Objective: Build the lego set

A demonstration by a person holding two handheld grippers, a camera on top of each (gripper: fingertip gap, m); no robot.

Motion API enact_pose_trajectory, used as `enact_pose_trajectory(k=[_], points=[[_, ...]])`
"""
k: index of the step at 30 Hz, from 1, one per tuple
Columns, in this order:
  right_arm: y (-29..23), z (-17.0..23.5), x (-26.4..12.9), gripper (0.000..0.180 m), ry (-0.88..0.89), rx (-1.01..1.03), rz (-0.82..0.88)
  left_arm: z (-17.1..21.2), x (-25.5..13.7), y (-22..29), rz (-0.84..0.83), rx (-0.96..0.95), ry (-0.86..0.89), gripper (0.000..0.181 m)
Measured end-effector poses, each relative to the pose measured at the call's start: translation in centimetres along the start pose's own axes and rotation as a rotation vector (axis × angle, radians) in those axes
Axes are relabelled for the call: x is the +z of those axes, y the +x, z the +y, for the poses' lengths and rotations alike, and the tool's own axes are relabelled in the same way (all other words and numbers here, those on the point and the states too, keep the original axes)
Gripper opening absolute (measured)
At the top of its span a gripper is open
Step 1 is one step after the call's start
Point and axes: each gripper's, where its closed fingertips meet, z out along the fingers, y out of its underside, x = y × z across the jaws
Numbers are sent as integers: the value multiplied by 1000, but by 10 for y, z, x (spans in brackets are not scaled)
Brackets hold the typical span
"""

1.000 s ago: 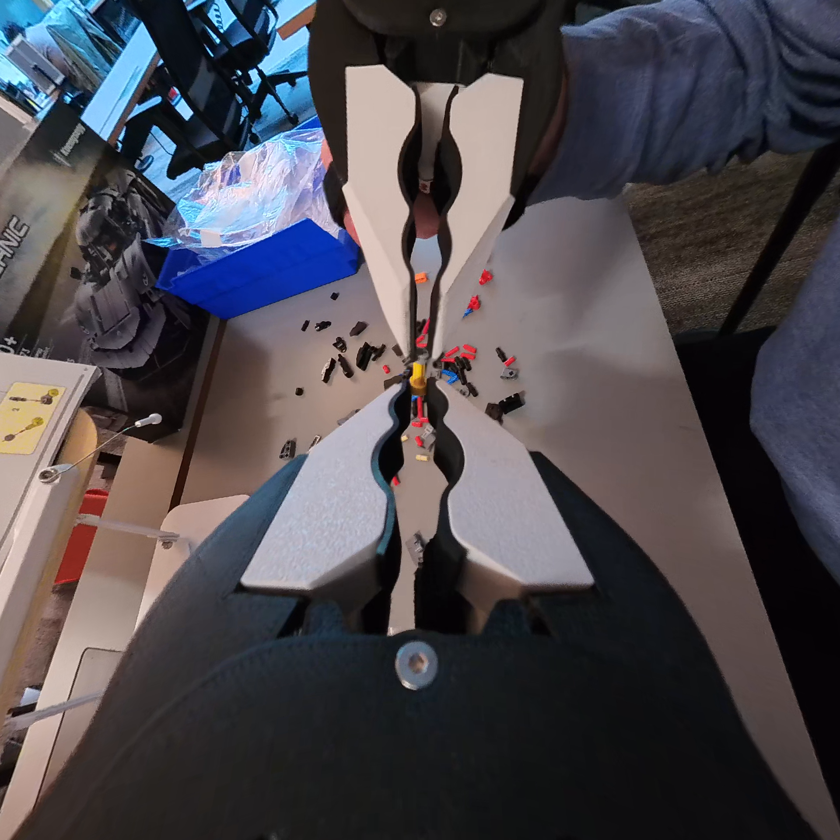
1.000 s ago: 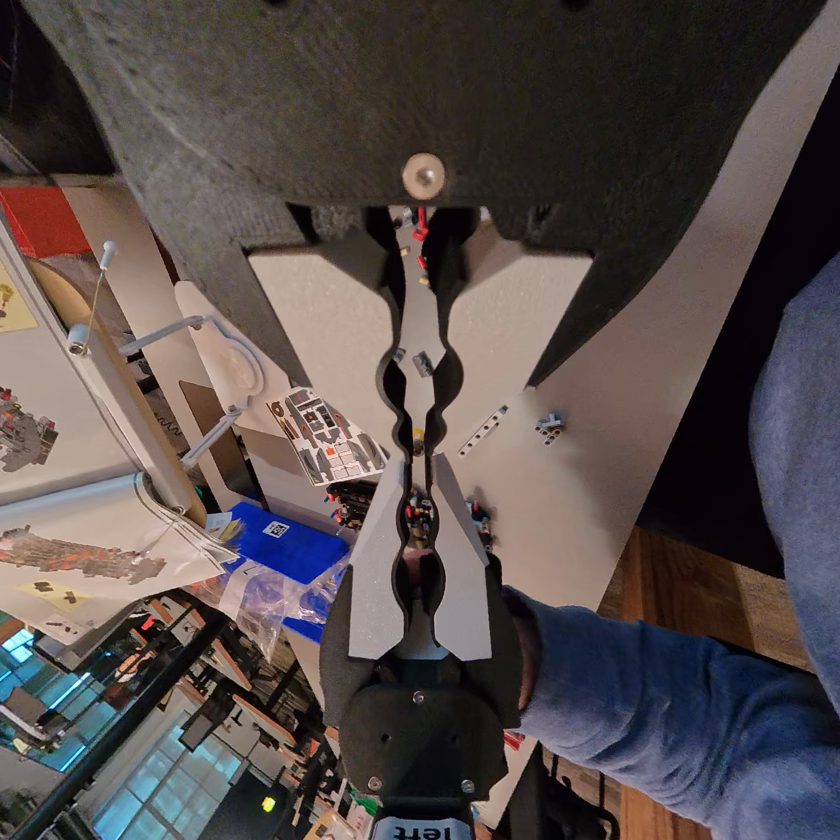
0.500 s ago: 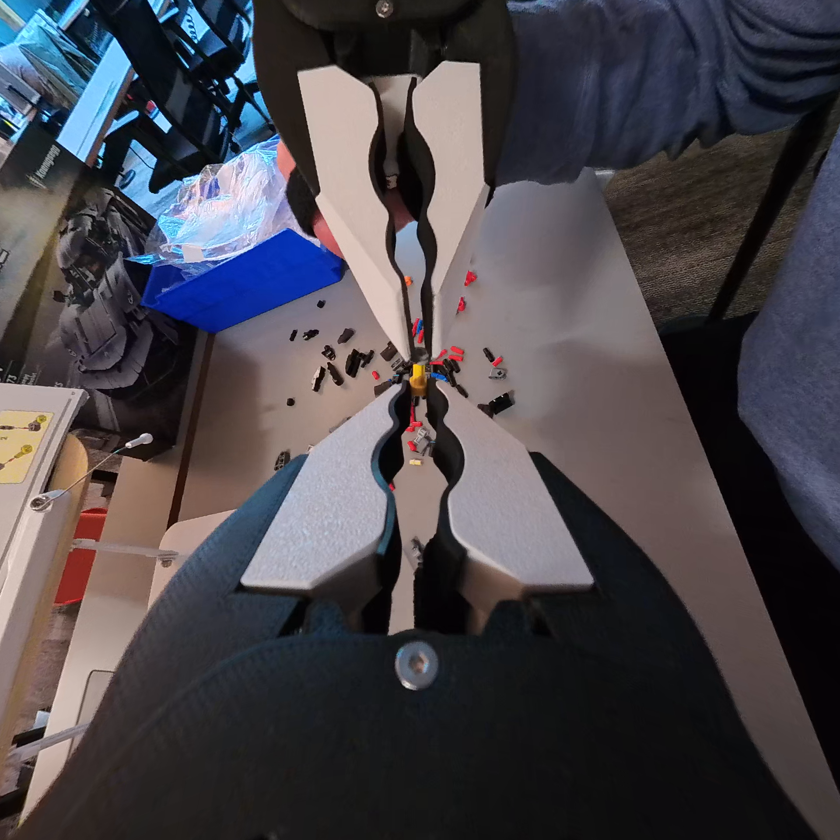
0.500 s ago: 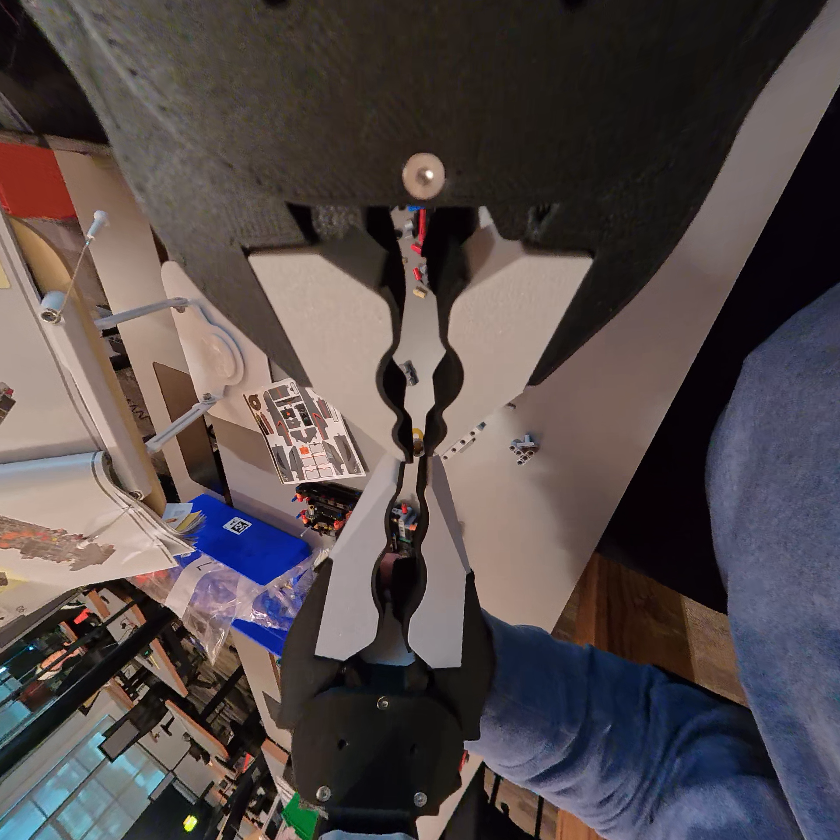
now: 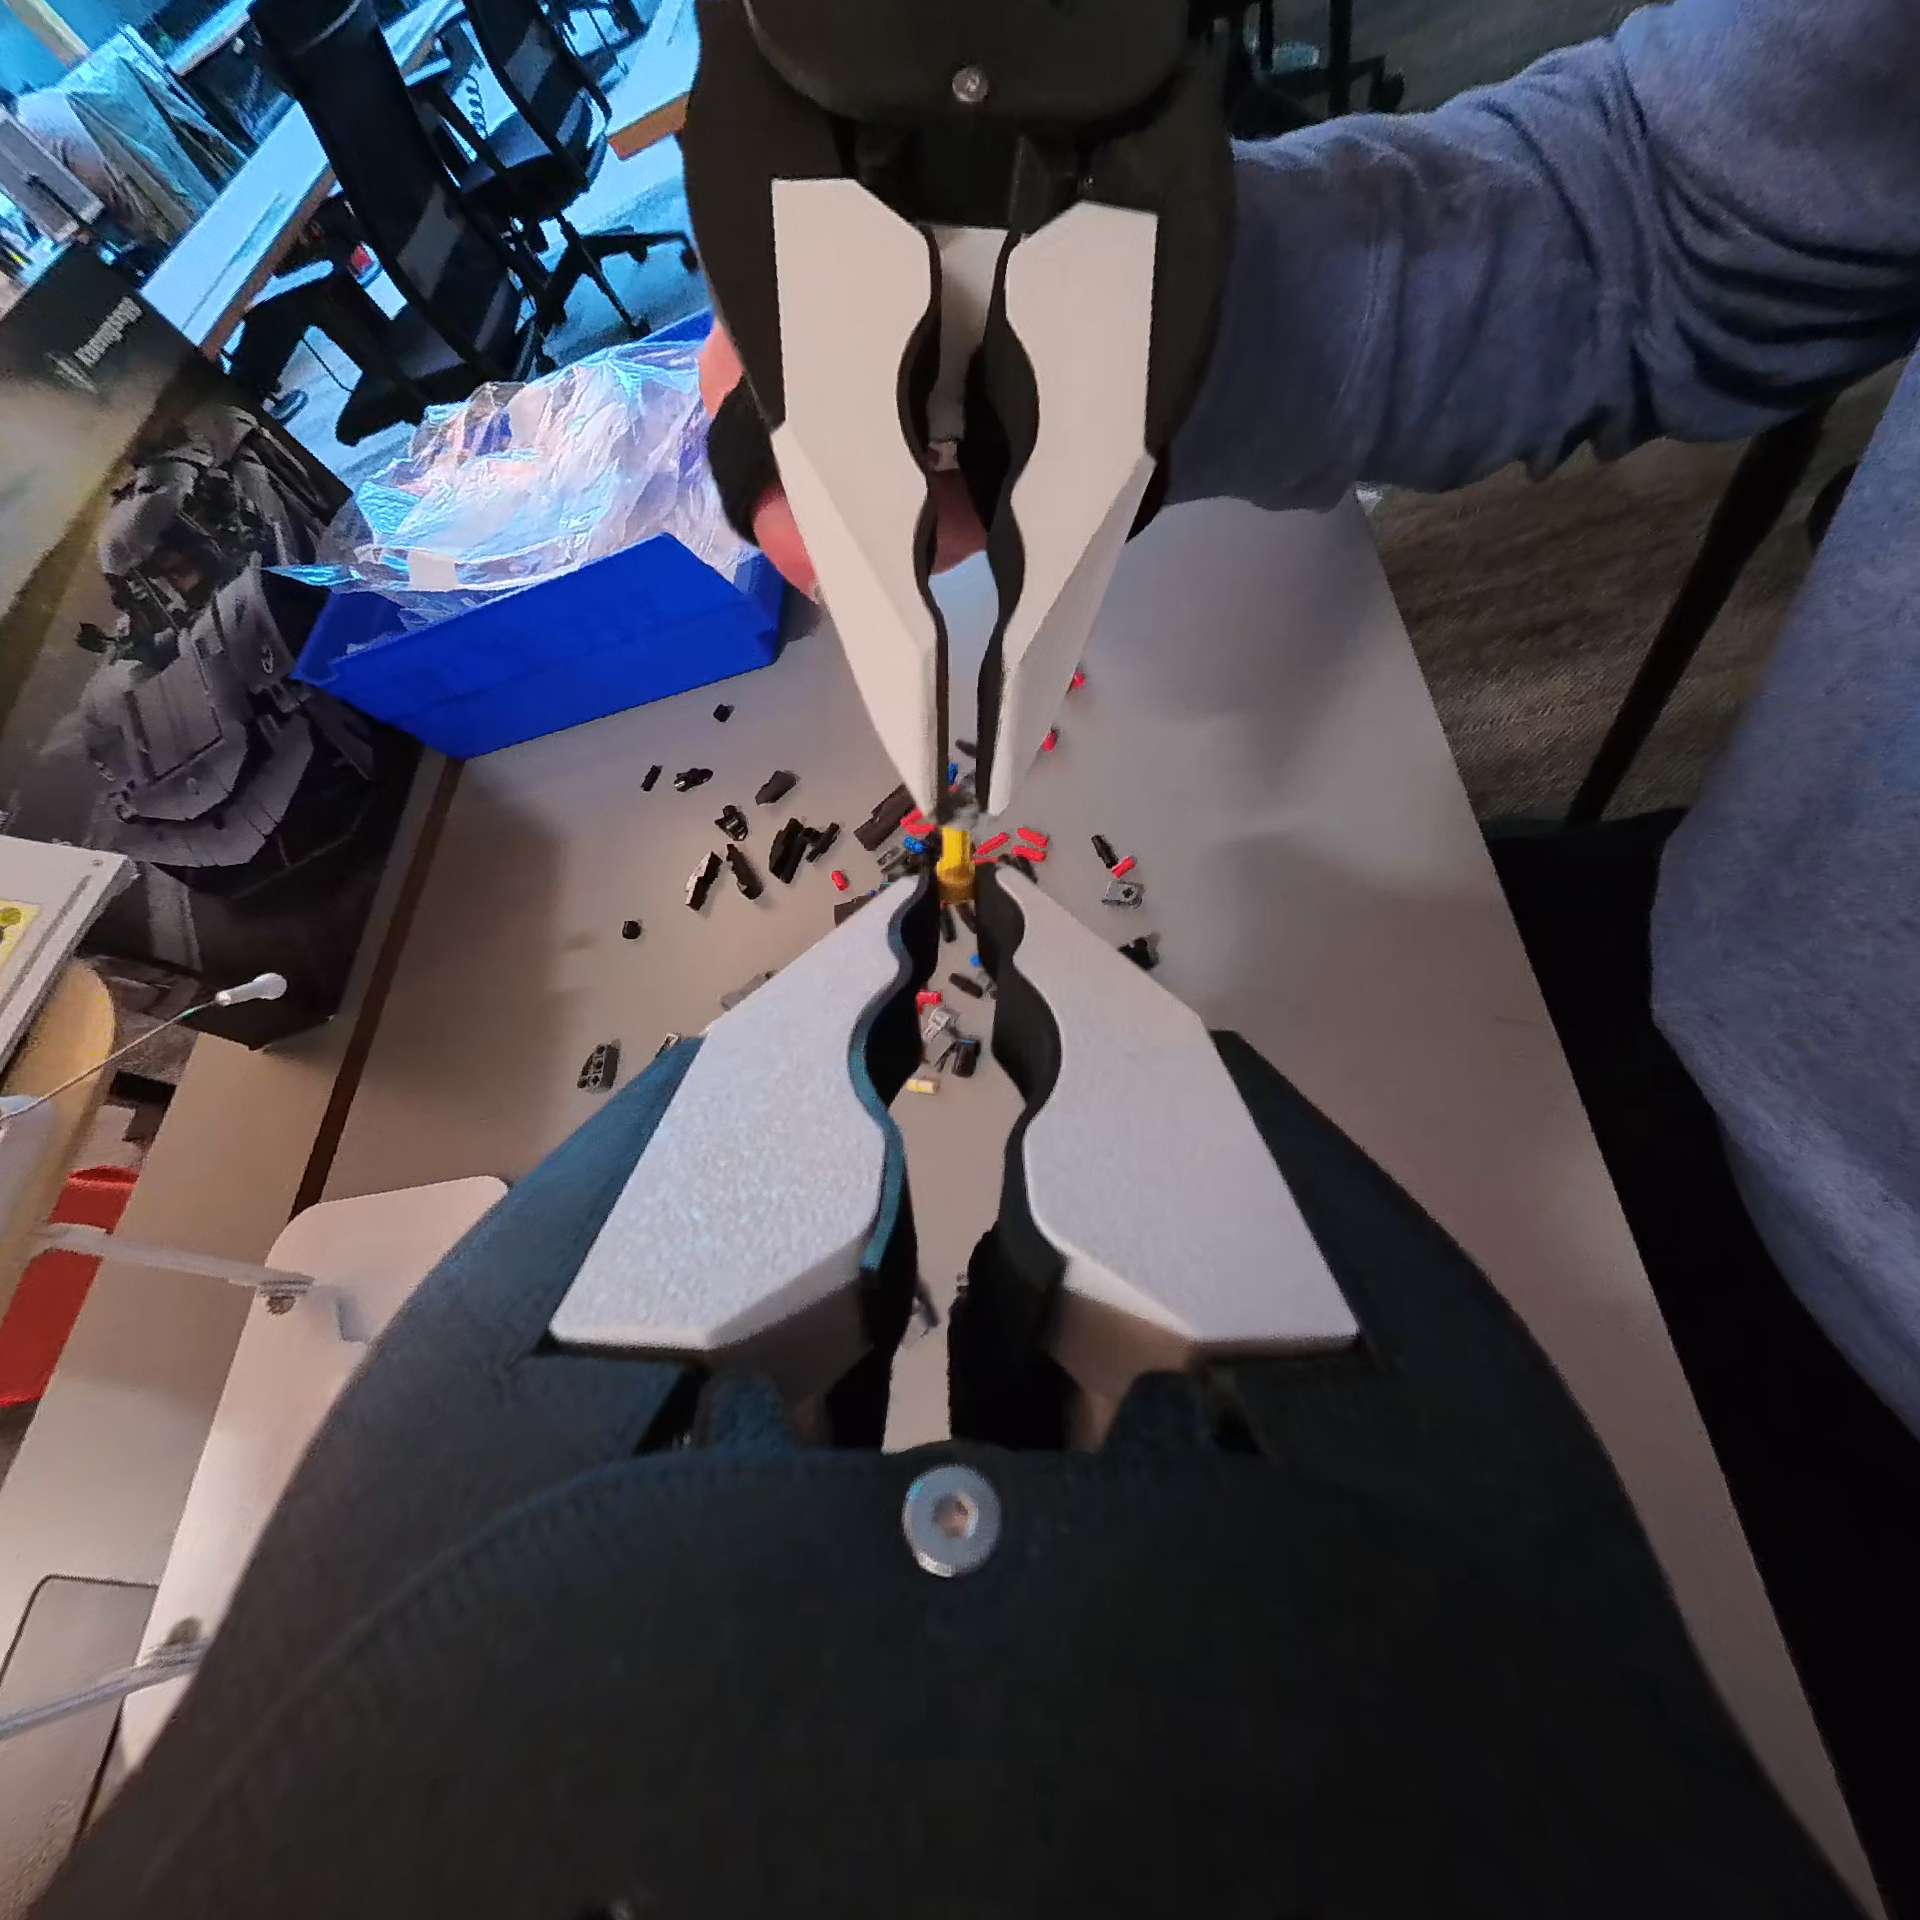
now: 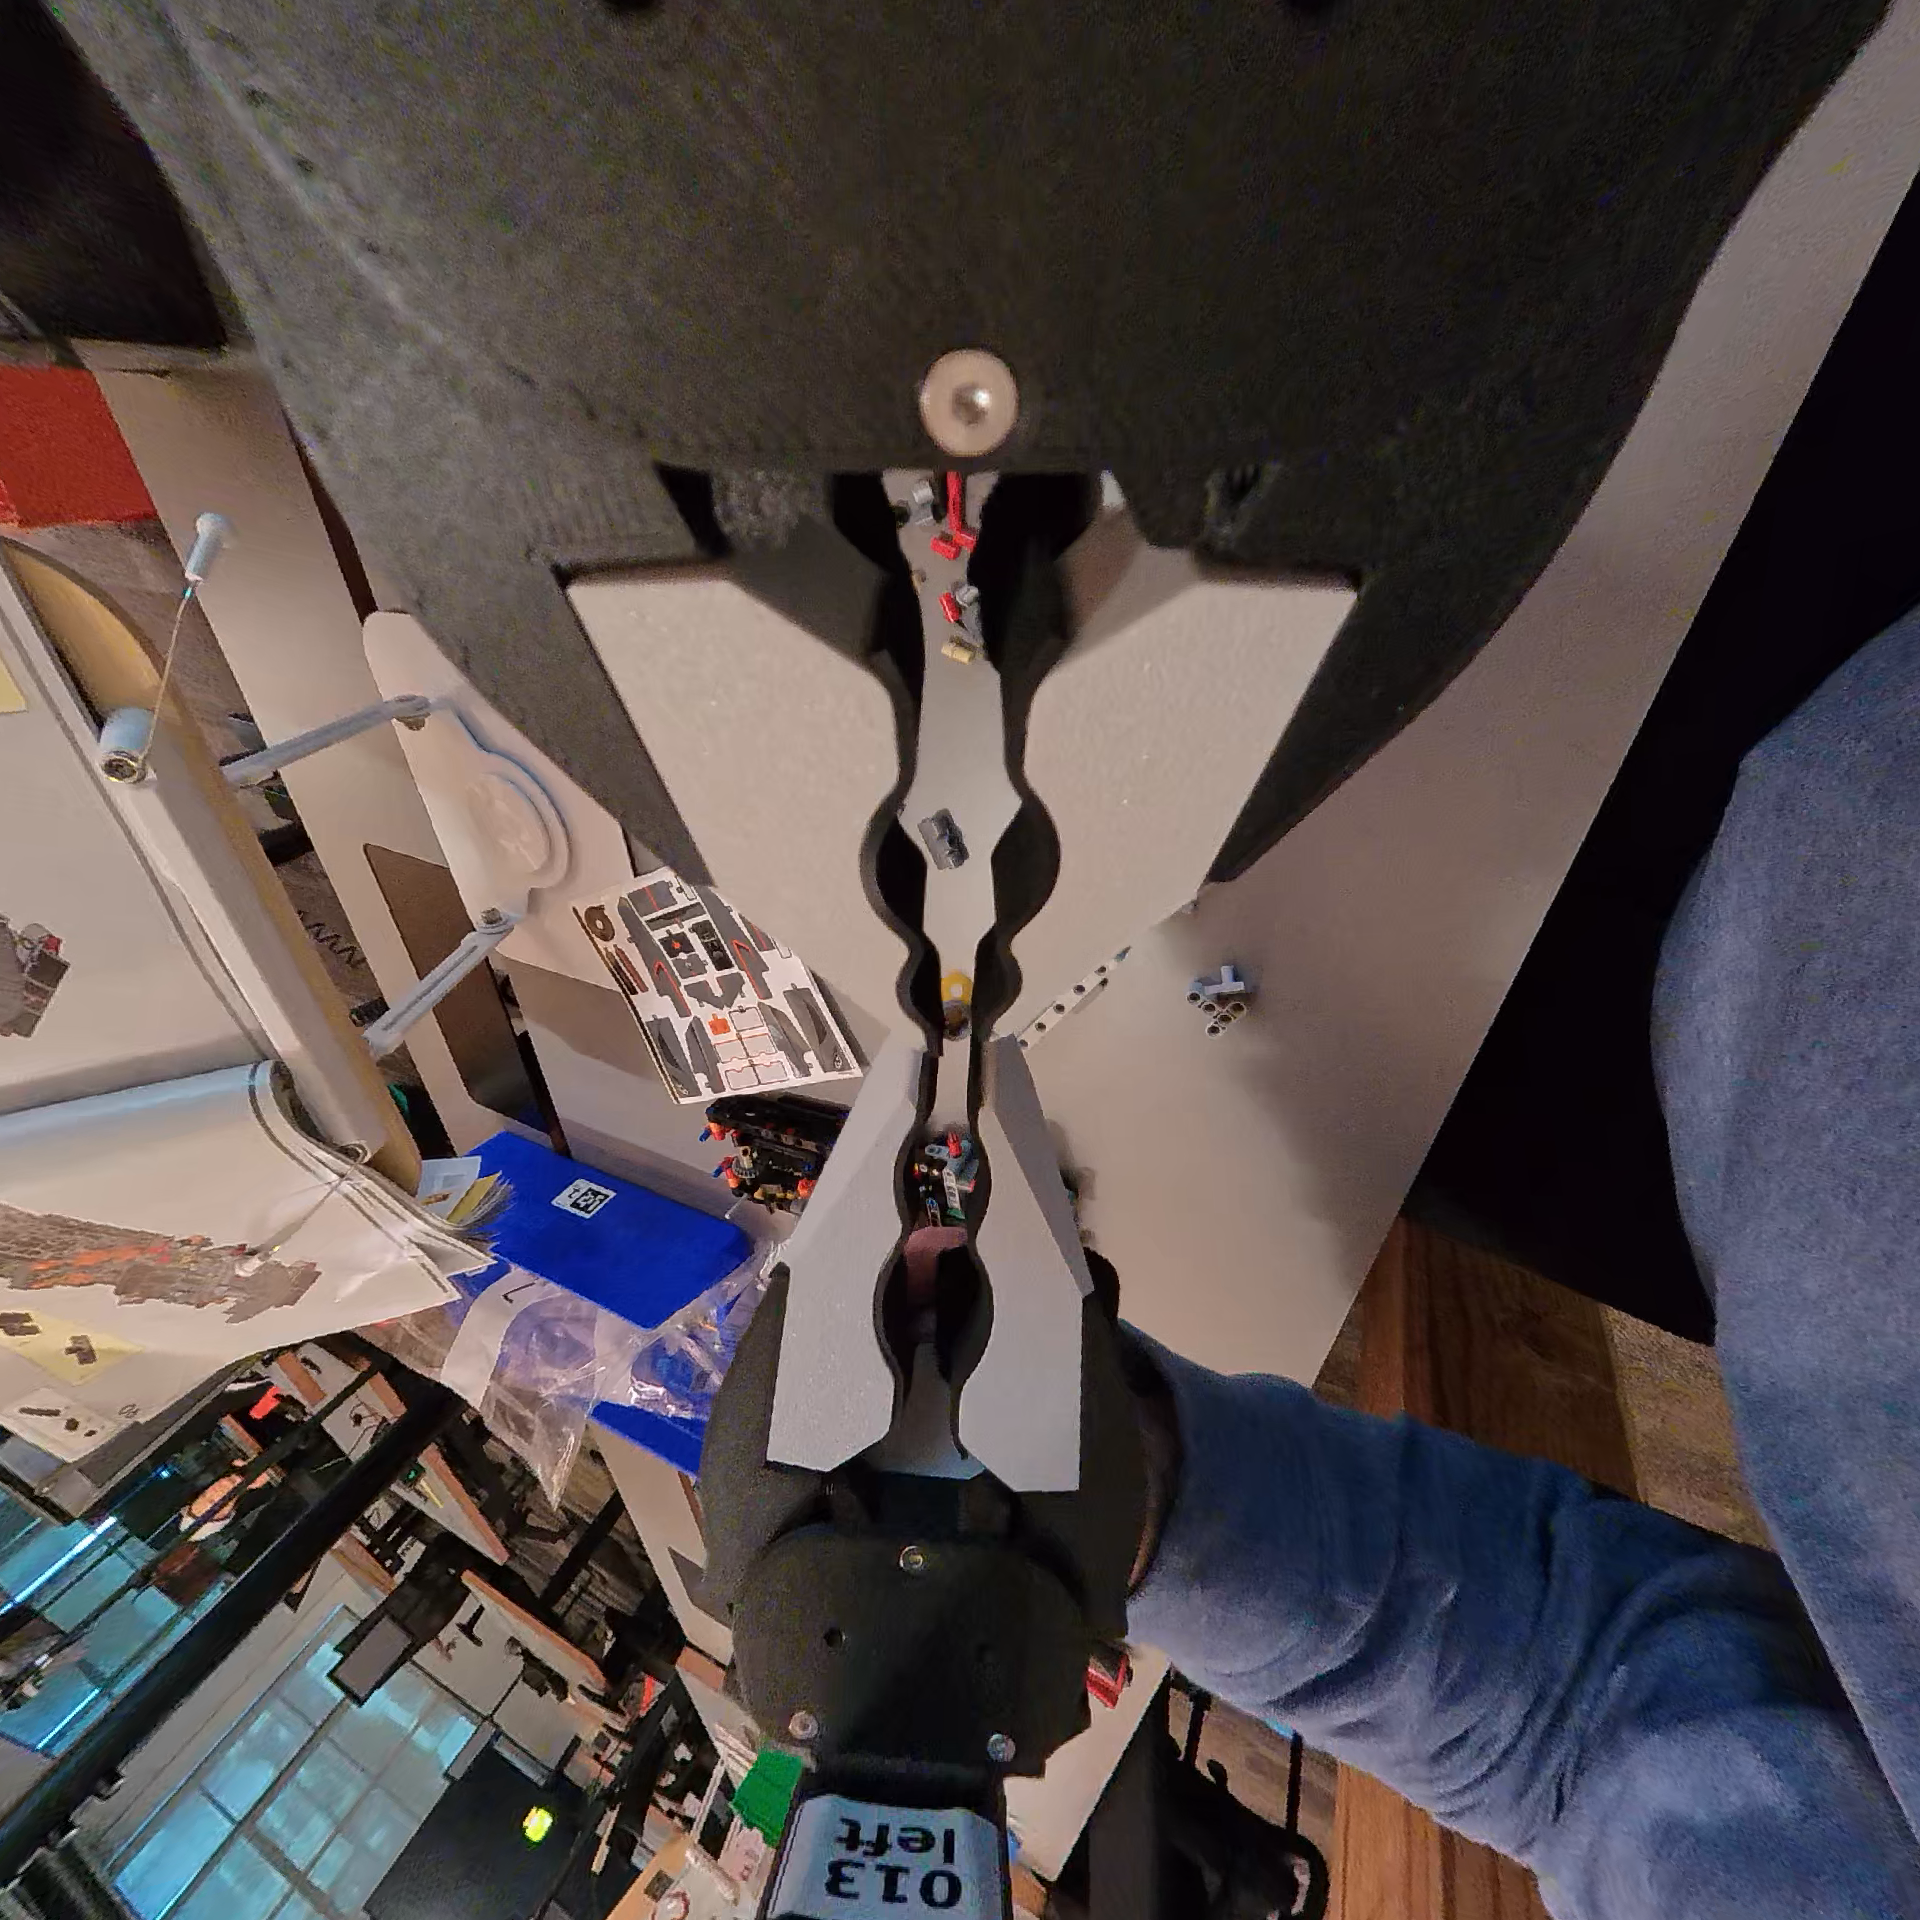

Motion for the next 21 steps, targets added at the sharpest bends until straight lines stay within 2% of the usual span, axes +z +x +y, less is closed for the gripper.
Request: enact_pose_trajectory(k=[8, 14, 17, 21], points=[[3, -1, -1, 3, 10, 7, 27, -2, 1, -2, -1, -24, 31, 5], [5, -5, -3, 15, 35, 27, 44, -3, 3, -2, 1, -48, 55, 5], [10, -5, -10, 23, 46, 21, 107, -9, 0, -3, 34, -130, 126, 5], [14, 0, -15, 38, -59, -141, 281, -21, -3, -3, 142, -340, 256, 6]])
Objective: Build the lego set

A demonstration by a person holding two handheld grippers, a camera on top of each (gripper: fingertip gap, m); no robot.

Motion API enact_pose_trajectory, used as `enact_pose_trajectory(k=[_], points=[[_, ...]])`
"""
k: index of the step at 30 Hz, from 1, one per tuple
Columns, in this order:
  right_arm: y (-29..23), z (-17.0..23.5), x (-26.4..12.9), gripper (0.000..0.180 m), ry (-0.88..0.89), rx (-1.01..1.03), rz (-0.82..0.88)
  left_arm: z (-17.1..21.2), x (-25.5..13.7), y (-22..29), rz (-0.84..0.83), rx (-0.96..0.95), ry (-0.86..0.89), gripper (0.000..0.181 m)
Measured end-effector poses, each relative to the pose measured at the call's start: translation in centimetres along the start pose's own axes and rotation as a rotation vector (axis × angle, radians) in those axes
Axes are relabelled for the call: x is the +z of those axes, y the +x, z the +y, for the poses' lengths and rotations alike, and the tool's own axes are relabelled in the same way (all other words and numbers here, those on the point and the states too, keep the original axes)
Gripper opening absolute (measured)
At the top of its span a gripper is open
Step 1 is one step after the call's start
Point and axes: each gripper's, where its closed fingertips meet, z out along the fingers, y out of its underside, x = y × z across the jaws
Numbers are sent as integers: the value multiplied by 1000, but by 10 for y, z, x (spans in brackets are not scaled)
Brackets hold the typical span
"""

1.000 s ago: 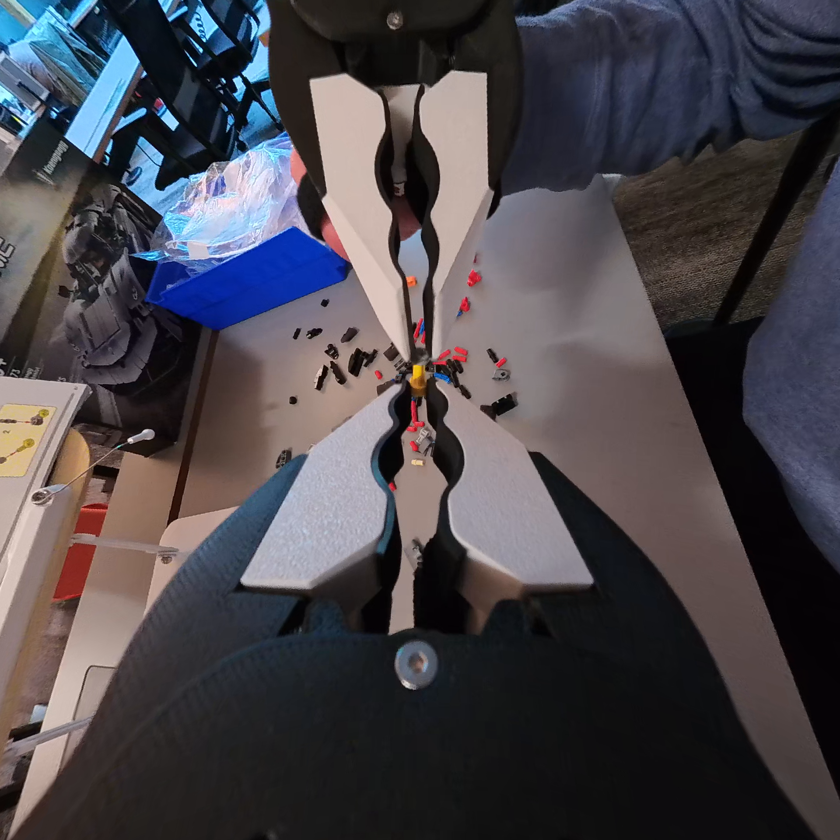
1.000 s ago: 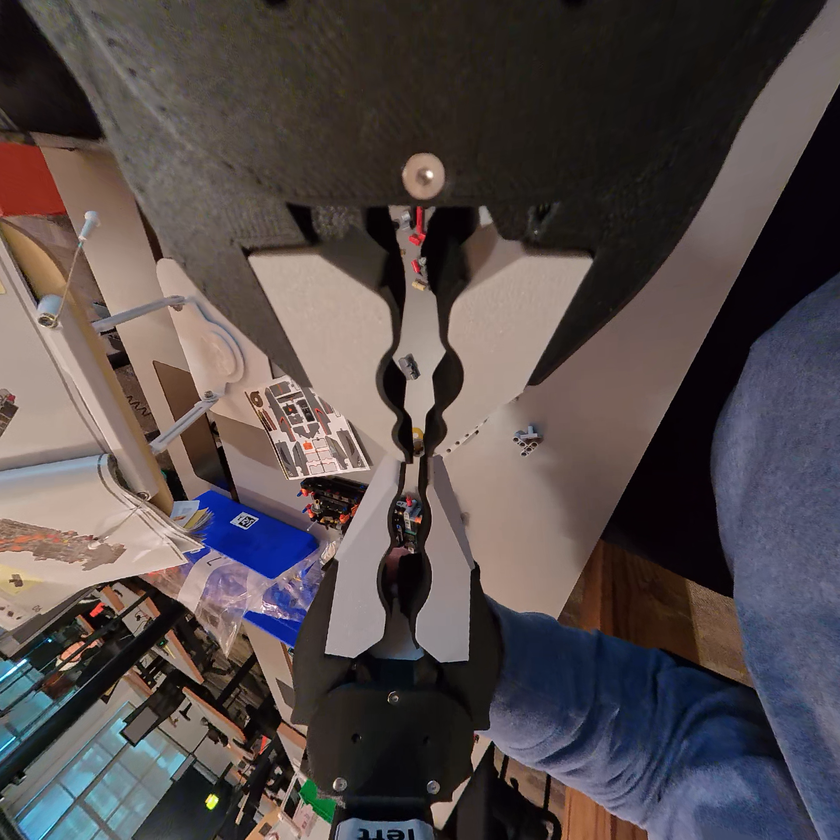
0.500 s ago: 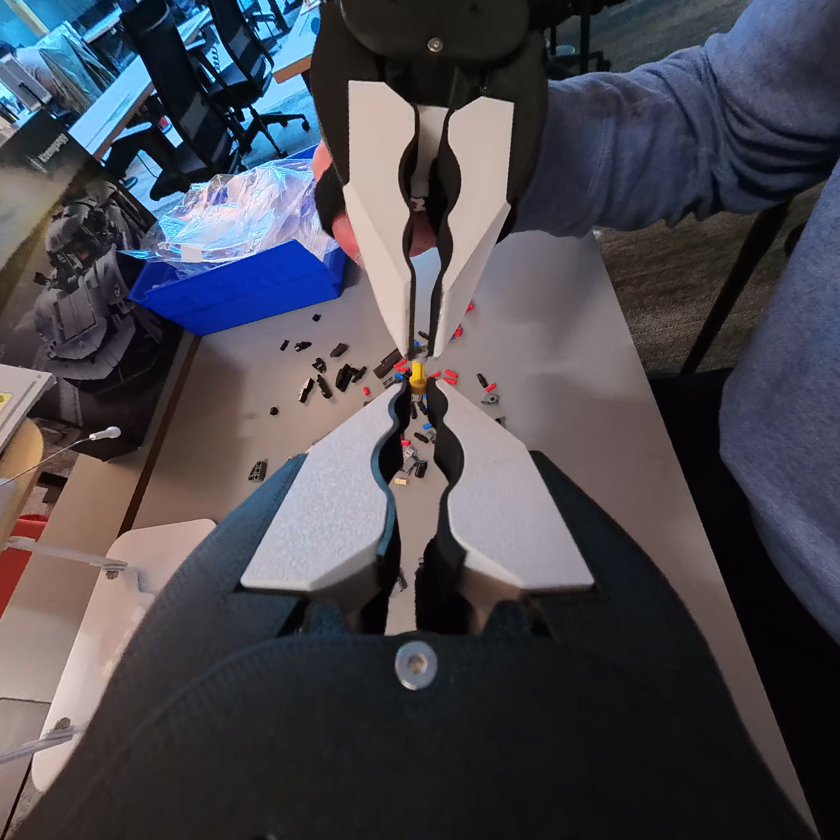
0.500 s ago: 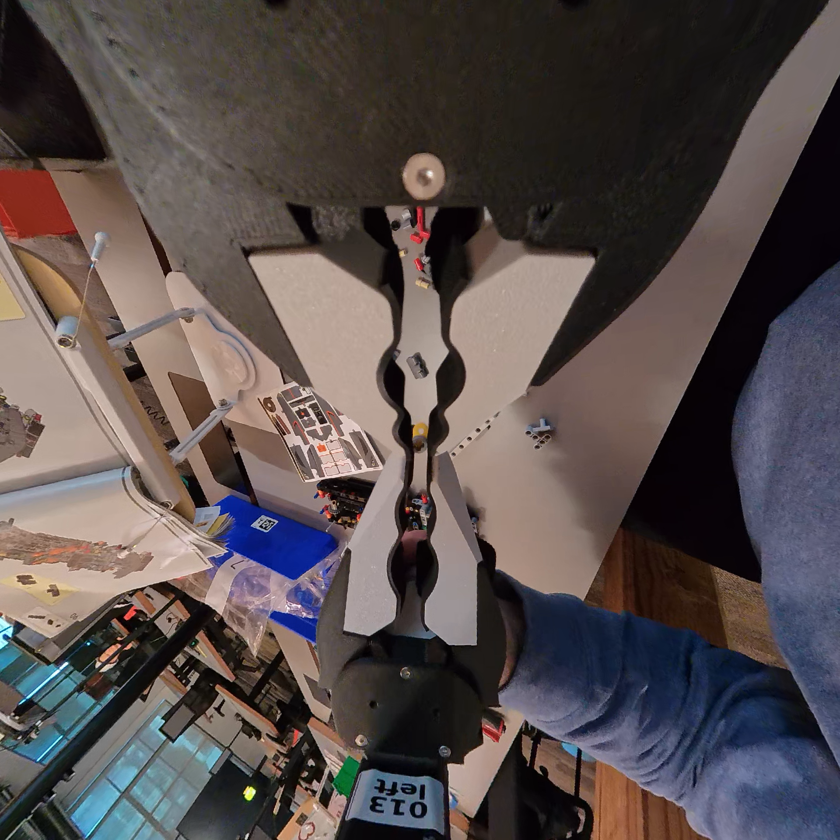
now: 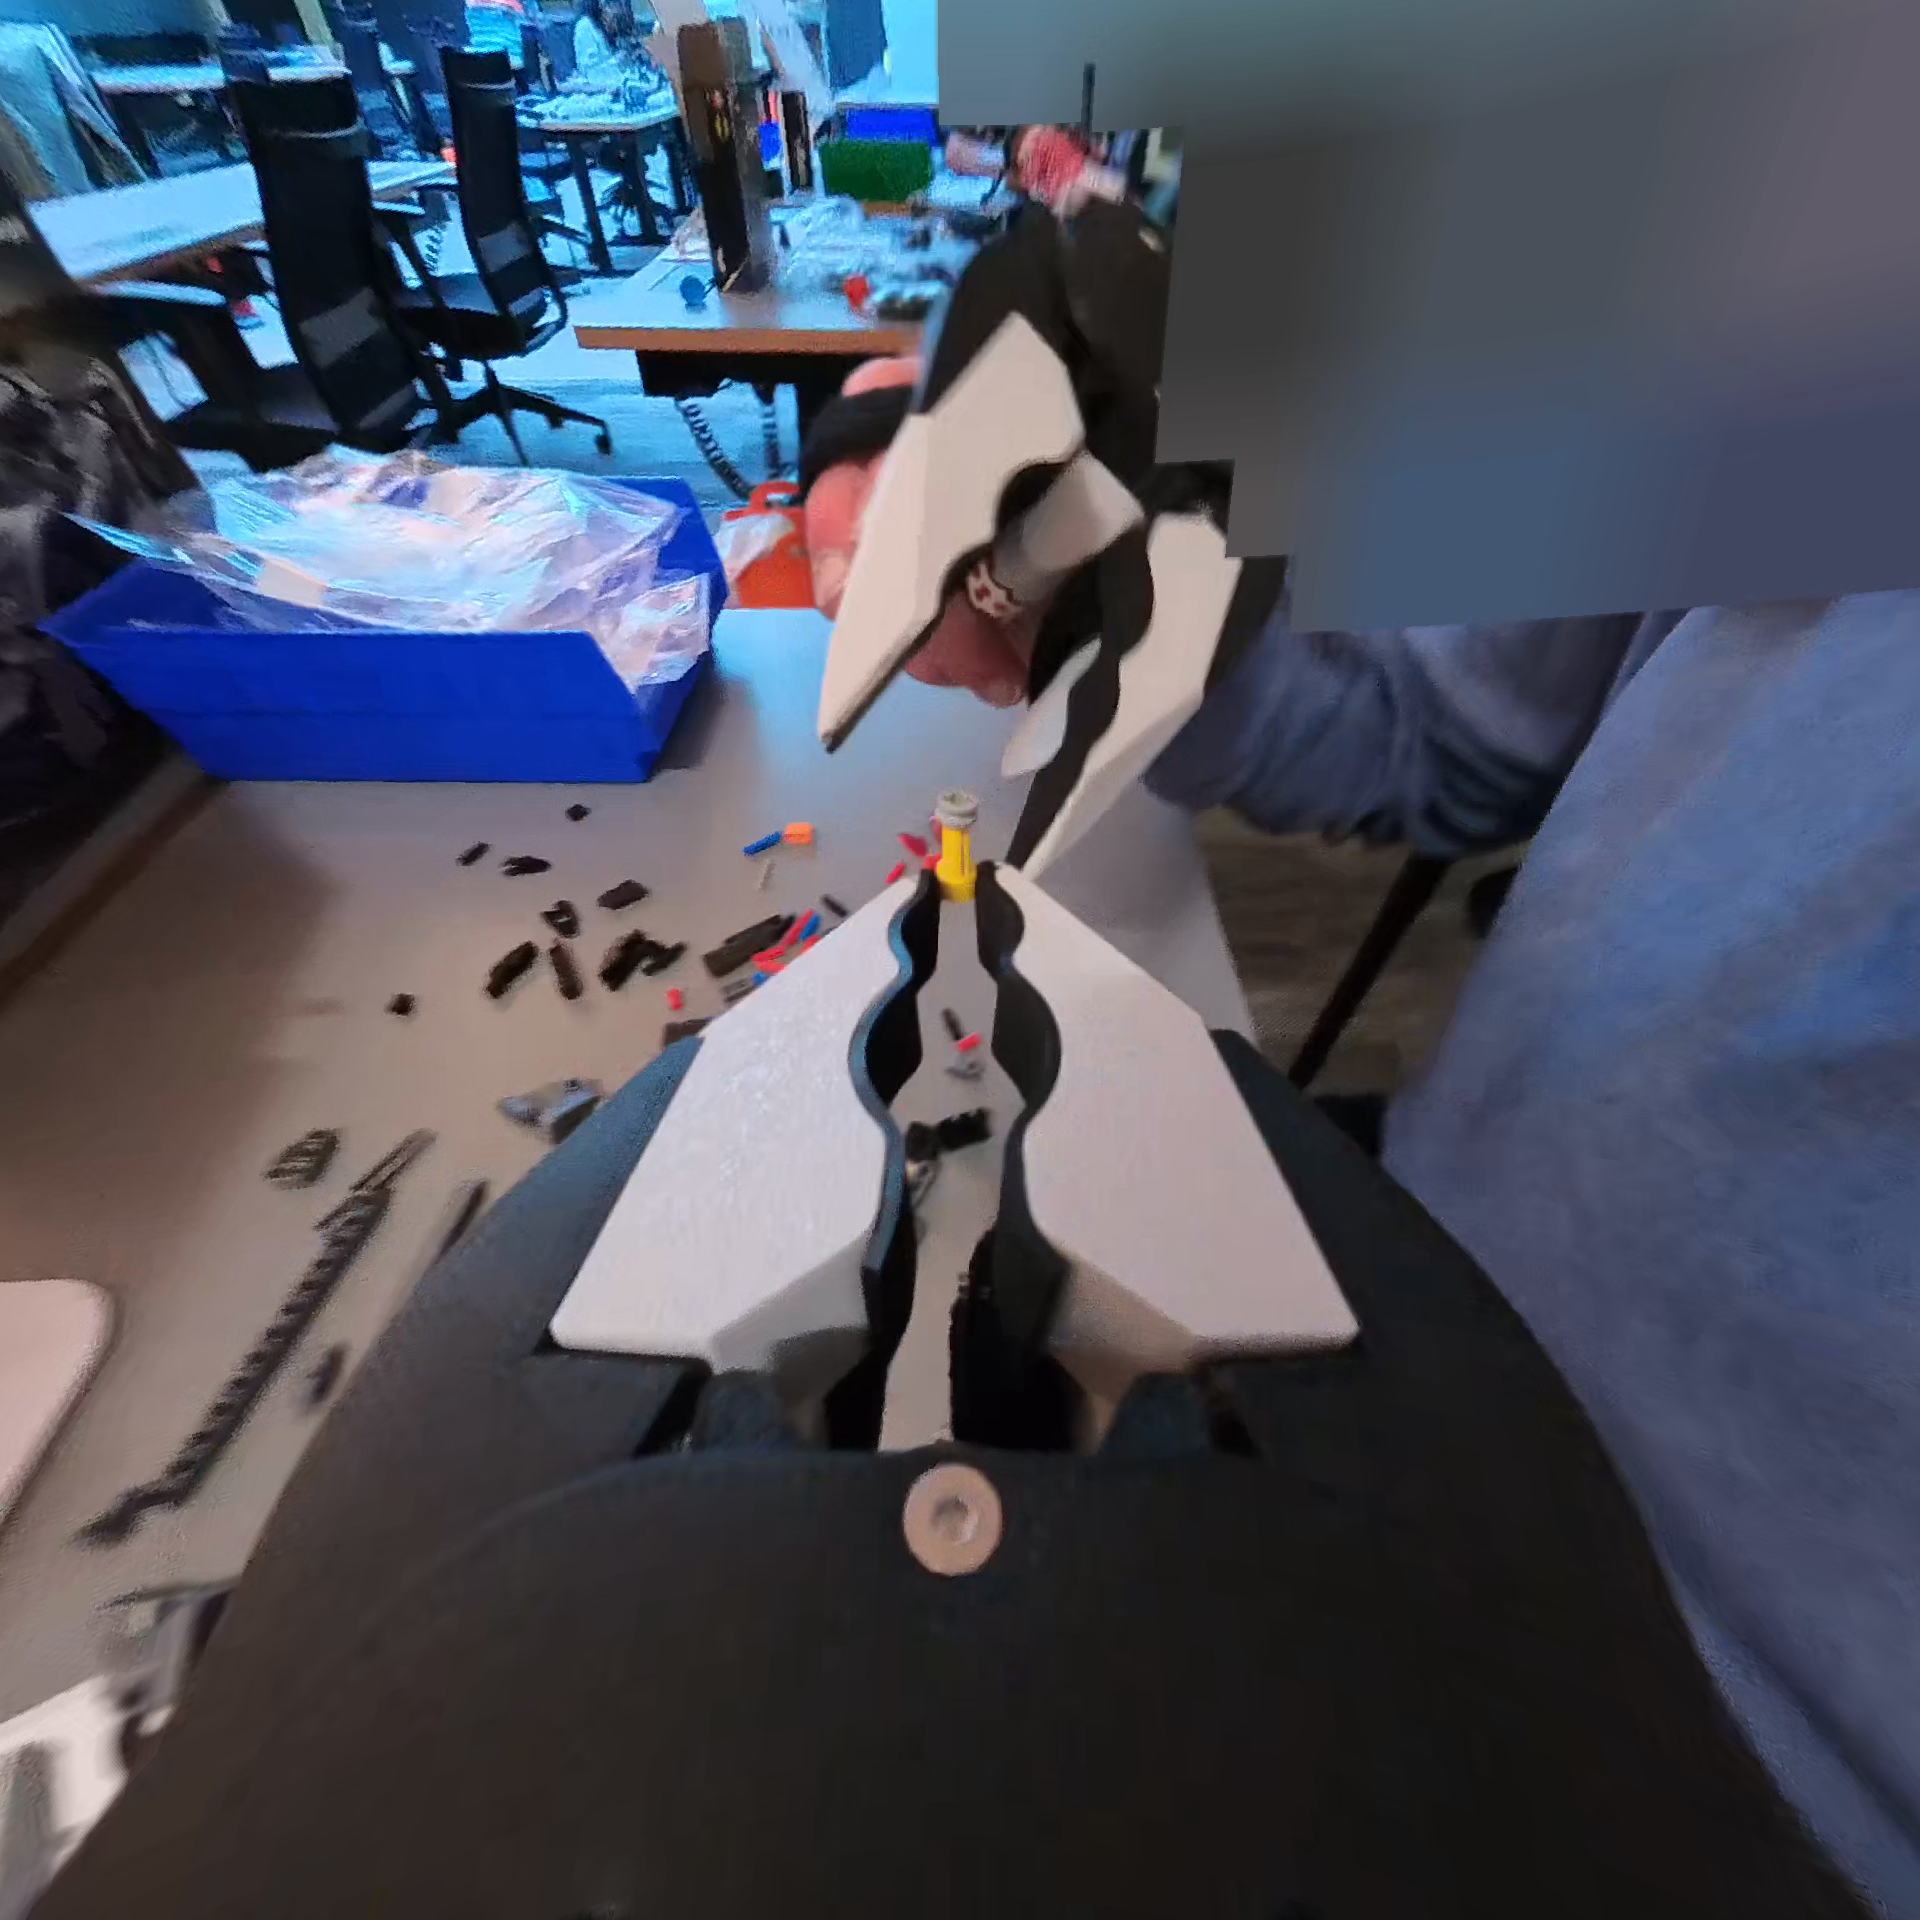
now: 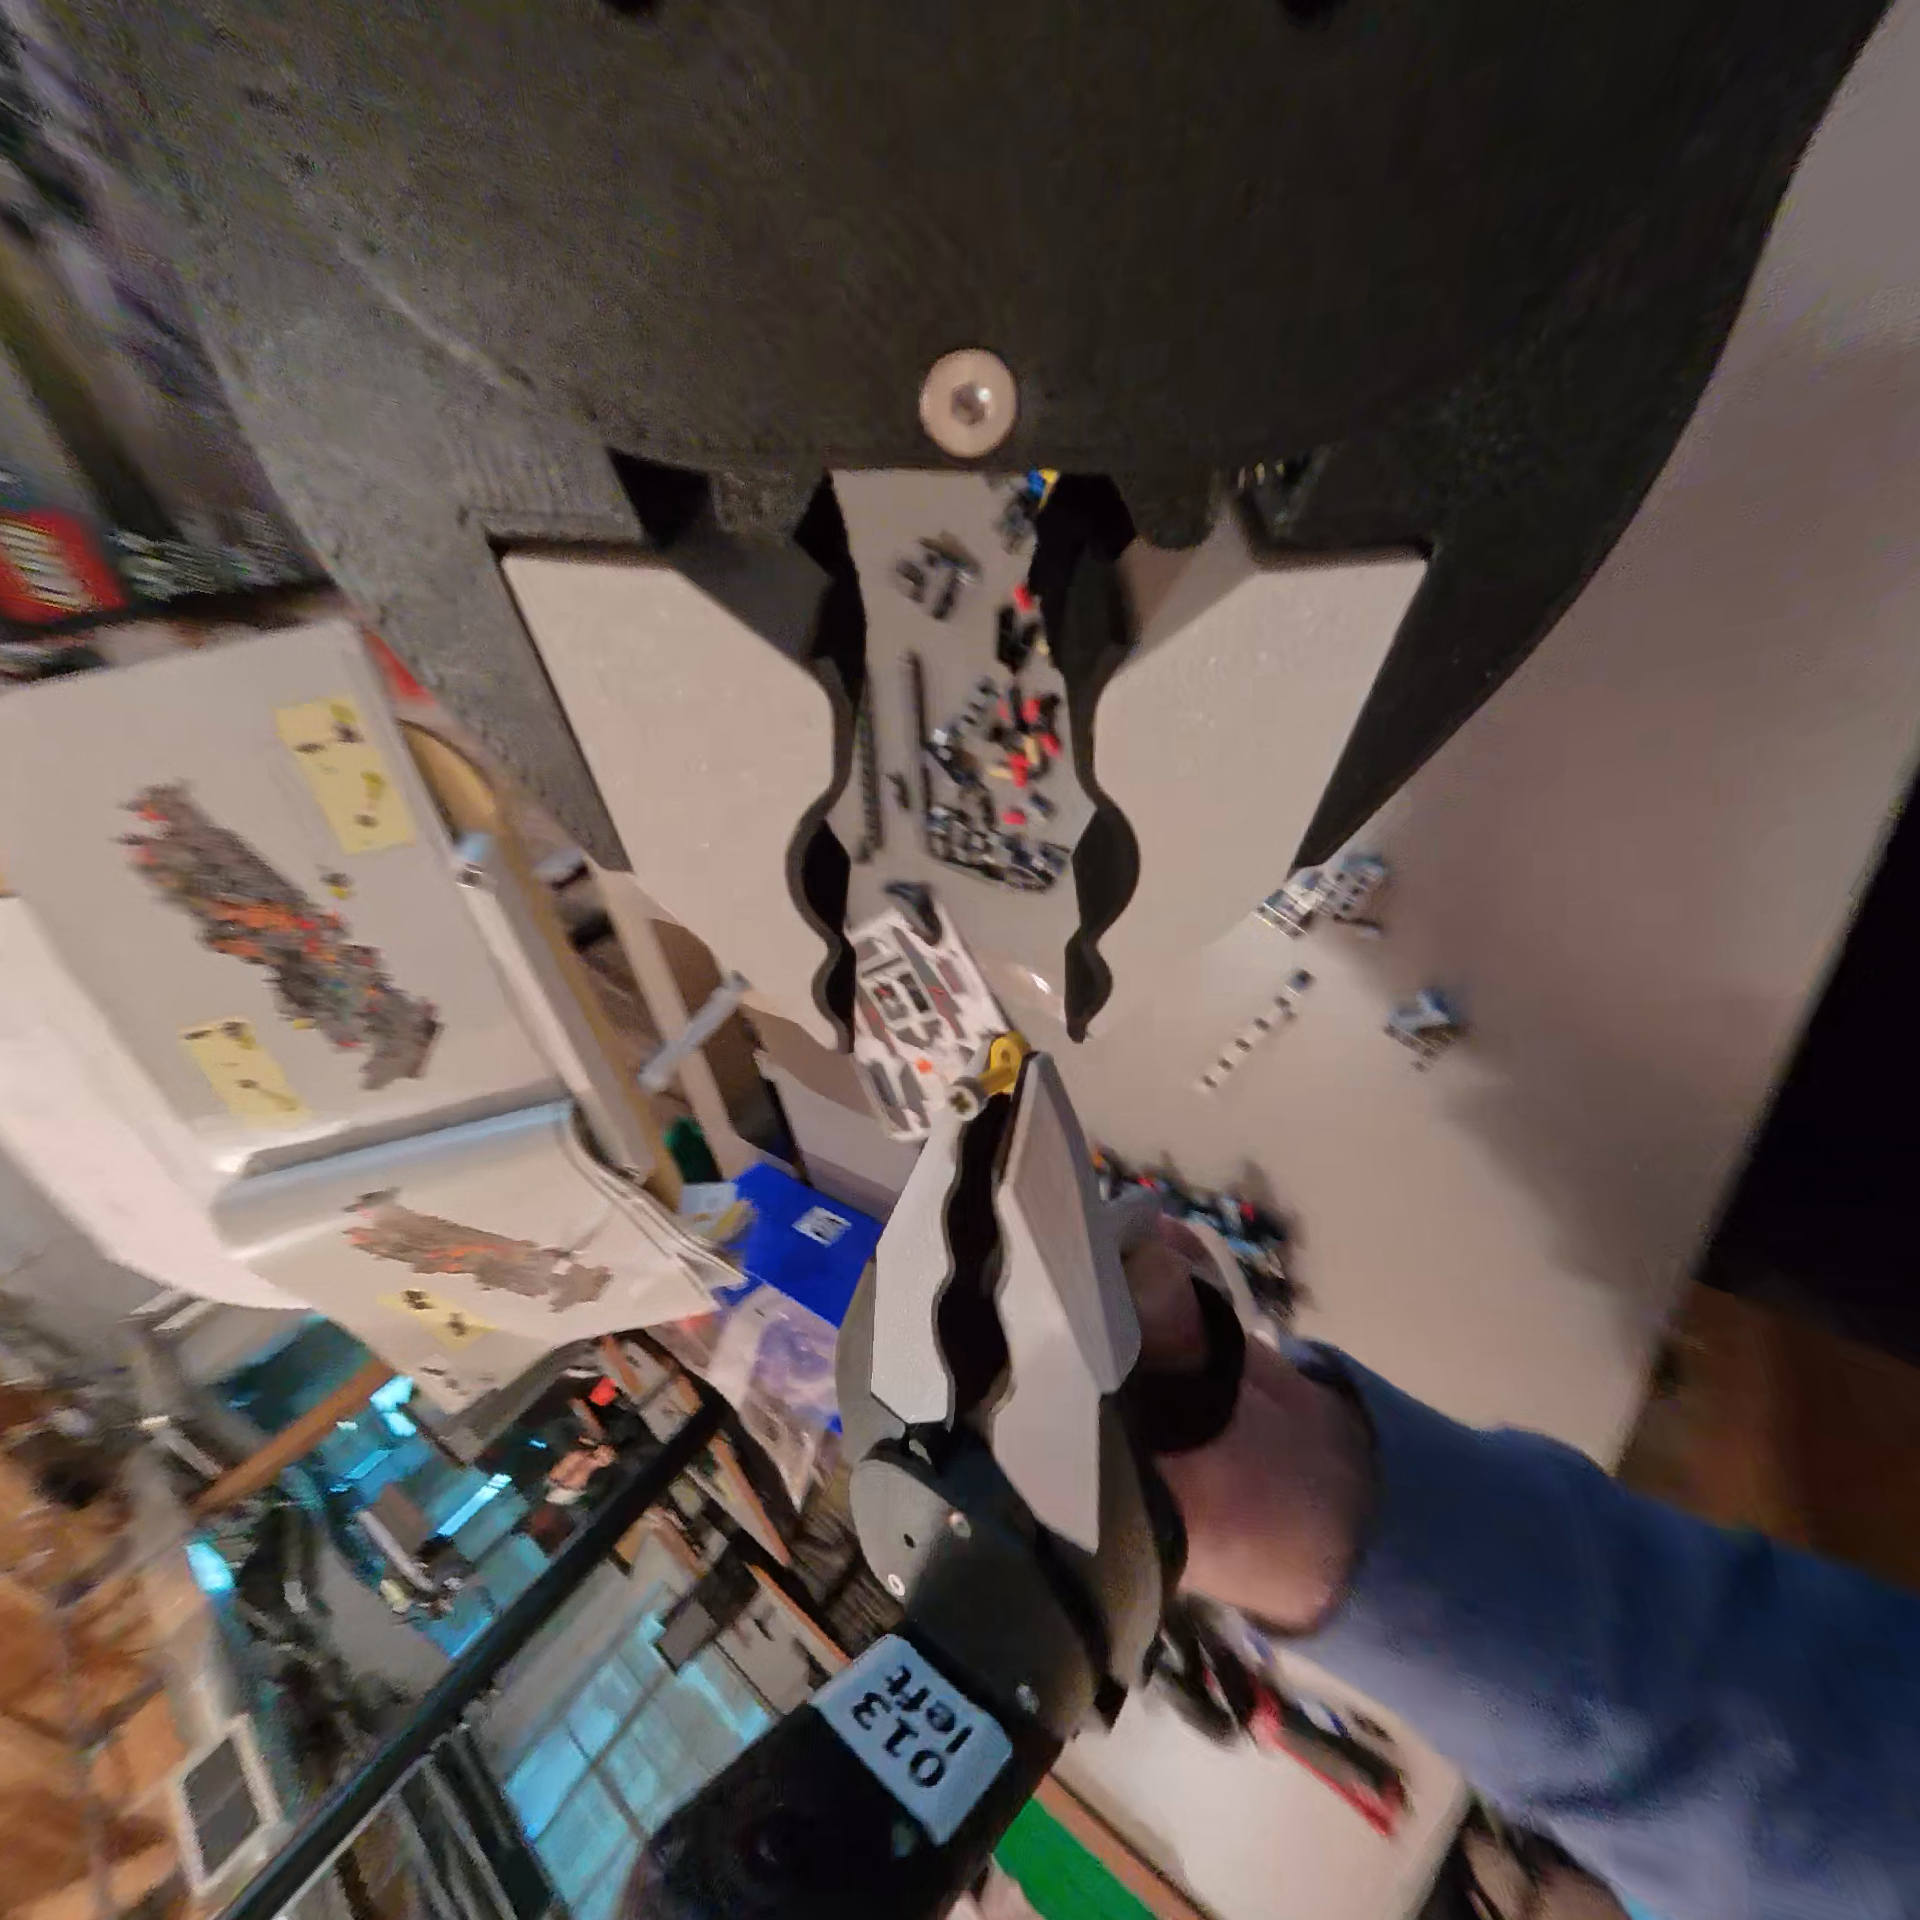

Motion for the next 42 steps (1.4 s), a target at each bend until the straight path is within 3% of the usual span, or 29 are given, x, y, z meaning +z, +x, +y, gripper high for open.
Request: enact_pose_trajectory(k=[4, 11, 17, 30, 42], points=[[-2, 0, 4, 40, -88, -177, 120, -7, 7, -1, 66, -194, 76, 6], [1, 1, 4, 33, -144, -276, 189, -8, 13, -6, 91, -333, 98, 6], [7, 5, 2, 20, -171, -269, 210, -9, 16, -4, 103, -343, 95, 5], [9, 3, 0, 17, -94, -154, 192, -15, 16, -4, 97, -339, 144, 5], [10, 0, 4, 17, -160, -278, 194, -15, 13, -5, 103, -372, 139, 5]])
